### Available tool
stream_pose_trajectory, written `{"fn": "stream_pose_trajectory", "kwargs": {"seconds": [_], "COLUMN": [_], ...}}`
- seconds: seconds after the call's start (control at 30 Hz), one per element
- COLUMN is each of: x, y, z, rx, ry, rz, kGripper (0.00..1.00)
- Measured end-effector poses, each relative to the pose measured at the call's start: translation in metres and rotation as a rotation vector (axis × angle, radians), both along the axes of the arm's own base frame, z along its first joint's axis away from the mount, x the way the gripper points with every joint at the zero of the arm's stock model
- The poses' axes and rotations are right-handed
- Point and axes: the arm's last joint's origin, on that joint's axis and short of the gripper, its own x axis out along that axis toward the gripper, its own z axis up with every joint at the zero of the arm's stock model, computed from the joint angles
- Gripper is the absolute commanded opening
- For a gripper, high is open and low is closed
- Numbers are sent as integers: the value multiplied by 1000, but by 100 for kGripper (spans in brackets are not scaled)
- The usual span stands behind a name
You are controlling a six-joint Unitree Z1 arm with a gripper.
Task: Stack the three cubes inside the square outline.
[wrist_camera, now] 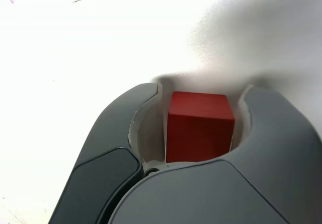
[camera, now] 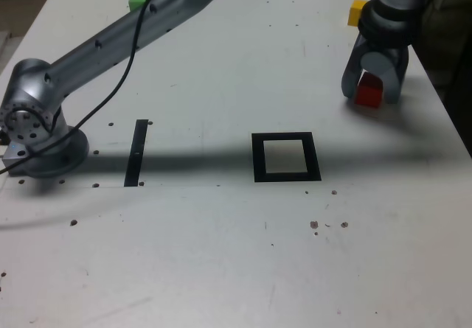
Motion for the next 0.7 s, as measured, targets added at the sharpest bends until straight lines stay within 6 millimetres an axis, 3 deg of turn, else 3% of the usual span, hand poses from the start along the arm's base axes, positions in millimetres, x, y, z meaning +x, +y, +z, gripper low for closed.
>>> {"fn": "stream_pose_trajectory", "kwargs": {"seconds": [0.4,0.7], "x": [-3,-27], "y": [-1,-3], "z": [4,33], "rx": [3,21], "ry": [19,45], "rz": [-9,5], "kGripper": [30,30]}}
